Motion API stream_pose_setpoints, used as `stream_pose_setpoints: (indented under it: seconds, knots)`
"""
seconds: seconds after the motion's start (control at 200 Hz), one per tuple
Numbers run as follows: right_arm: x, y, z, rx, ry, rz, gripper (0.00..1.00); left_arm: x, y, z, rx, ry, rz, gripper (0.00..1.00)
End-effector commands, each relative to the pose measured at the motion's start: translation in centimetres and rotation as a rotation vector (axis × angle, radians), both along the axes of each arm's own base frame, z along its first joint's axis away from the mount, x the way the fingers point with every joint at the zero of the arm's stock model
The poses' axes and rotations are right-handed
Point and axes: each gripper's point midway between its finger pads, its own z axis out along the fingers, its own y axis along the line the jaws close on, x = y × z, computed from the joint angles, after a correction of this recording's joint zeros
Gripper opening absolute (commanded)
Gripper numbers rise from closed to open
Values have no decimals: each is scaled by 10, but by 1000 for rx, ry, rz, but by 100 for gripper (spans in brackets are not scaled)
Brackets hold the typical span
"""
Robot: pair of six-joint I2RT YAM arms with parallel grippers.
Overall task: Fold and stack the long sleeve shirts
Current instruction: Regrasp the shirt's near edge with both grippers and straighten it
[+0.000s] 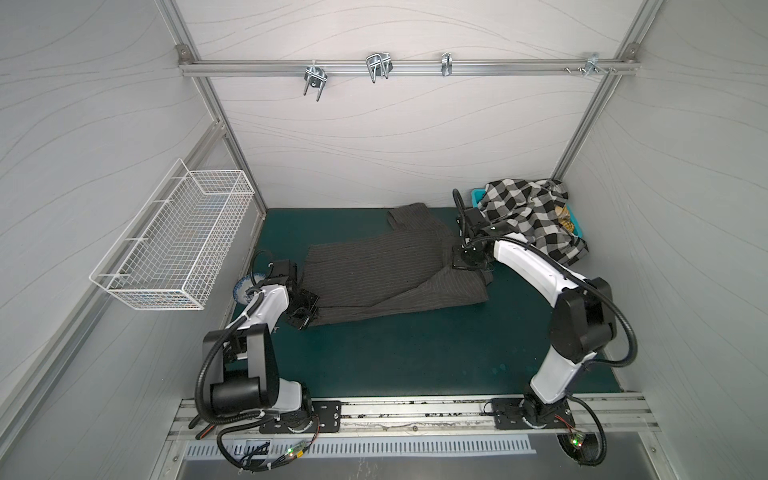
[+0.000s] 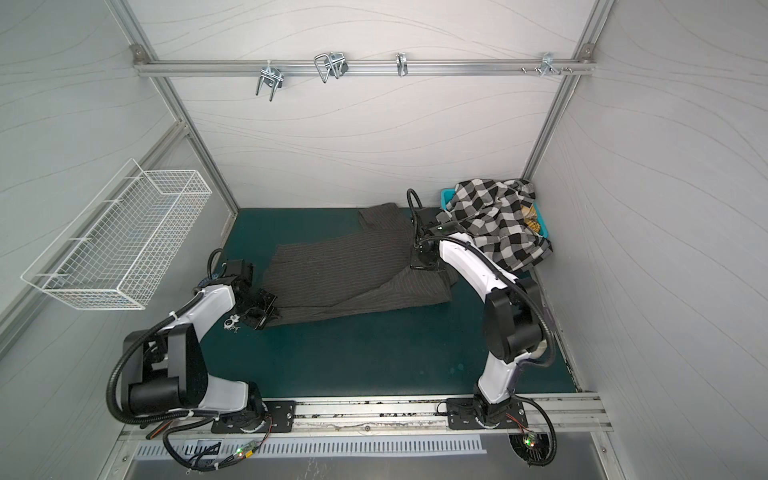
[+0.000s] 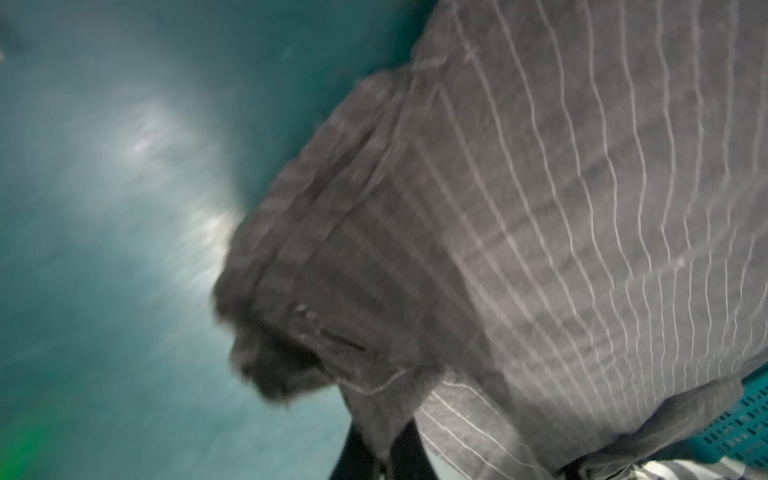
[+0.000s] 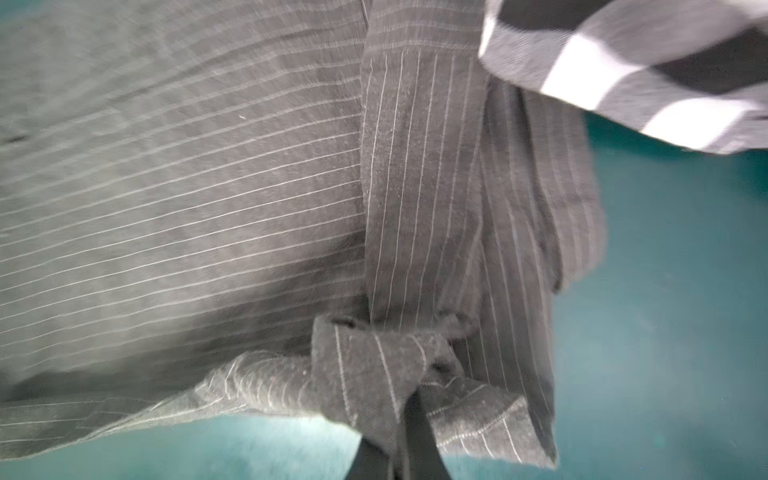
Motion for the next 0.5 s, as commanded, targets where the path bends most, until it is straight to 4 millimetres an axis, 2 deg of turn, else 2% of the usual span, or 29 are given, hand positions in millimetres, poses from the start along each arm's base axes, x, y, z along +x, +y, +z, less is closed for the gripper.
stream_pose_setpoints:
  seconds: [0.0, 0.075, 0.1, 0.135, 0.16, 0.215, 0.29, 0.395, 0.465, 0.495]
  knots:
    - [11, 3, -9, 1, 8, 25, 0, 33, 6, 10, -13, -86, 26, 0]
    - [17, 6, -19, -10, 25, 37, 0, 42, 7, 9, -29, -101, 43, 0]
    - [18, 7, -21, -15, 31, 42, 1, 45, 7, 9, -38, -110, 47, 7]
    - [20, 6, -23, -23, 36, 45, 11, 49, 7, 11, -49, -124, 51, 29]
    - [22, 7, -24, -32, 38, 48, 23, 51, 8, 13, -57, -134, 57, 39]
    - [25, 7, -21, -37, 29, 54, 39, 56, 9, 20, -63, -170, 73, 50]
    - [28, 6, -10, -43, 5, 54, 54, 59, 16, 35, -35, -222, 93, 61]
    - [26, 1, 8, -56, -15, 51, 65, 61, 25, 54, 14, -263, 97, 71]
    - [20, -4, 21, -62, -33, 48, 70, 55, 24, 60, 21, -261, 90, 70]
    - [15, -7, 26, -65, -39, 46, 72, 51, 21, 61, 12, -260, 93, 66]
